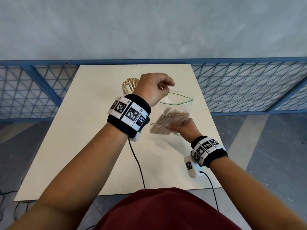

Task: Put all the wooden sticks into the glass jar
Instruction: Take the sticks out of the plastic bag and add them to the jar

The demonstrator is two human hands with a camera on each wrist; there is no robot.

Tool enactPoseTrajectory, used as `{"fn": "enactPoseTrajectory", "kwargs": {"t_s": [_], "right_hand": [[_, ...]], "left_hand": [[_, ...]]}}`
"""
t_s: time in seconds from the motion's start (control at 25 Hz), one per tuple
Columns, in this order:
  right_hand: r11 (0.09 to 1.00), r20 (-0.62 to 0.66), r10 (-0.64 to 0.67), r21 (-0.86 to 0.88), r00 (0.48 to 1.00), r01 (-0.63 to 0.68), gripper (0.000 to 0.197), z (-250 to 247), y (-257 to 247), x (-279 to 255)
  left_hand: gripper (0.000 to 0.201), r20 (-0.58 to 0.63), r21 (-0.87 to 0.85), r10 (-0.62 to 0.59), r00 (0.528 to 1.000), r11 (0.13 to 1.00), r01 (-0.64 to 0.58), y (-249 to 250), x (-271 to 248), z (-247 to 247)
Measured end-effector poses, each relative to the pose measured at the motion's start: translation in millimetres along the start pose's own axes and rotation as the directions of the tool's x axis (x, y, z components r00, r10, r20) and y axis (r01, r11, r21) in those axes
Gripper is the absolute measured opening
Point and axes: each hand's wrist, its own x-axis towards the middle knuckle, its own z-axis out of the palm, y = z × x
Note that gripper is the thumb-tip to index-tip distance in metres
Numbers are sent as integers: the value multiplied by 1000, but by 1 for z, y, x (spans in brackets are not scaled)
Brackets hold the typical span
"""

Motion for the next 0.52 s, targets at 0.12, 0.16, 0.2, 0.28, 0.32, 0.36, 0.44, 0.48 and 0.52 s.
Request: {"fn": "enactPoseTrajectory", "kwargs": {"t_s": [0.12, 0.16, 0.2, 0.28, 0.32, 0.36, 0.44, 0.48, 0.52], "right_hand": [[1000, 8, -11, 0, 1000, 11, 25, 3, -1, 2], [1000, 5, -12, -2, 1000, 12, 24, 4, -2, 3], [1000, -3, -10, -4, 1000, 10, 22, 4, -3, 4], [1000, -18, -5, -12, 1000, 4, 20, 3, -3, 8], [1000, -20, -7, -23, 1000, 7, 20, 3, -2, 9], [999, -22, -10, -33, 1000, 9, 21, 3, -2, 10], [999, -27, -19, -38, 999, 18, 22, 3, 0, 12], [999, -16, -26, -36, 1000, 26, 21, 3, -1, 12], [999, 4, -29, -41, 1000, 29, 21, 3, -2, 12]], "left_hand": [[24, 220, 261, -162, 962, 960, 102, 2, 0, 7], [25, 253, 365, -210, 944, 925, 108, 0, 2, 10], [26, 293, 452, -258, 920, 886, 105, -1, 3, 12], [25, 383, 576, -338, 860, 815, 64, -2, 3, 15], [27, 413, 606, -356, 838, 795, 39, -3, 2, 16], [28, 434, 614, -360, 826, 789, 21, -3, 3, 17], [28, 453, 613, -341, 823, 790, -10, -4, 4, 18], [23, 460, 624, -336, 822, 781, -30, -4, 4, 19], [16, 471, 648, -346, 812, 759, -53, -4, 4, 20]]}}
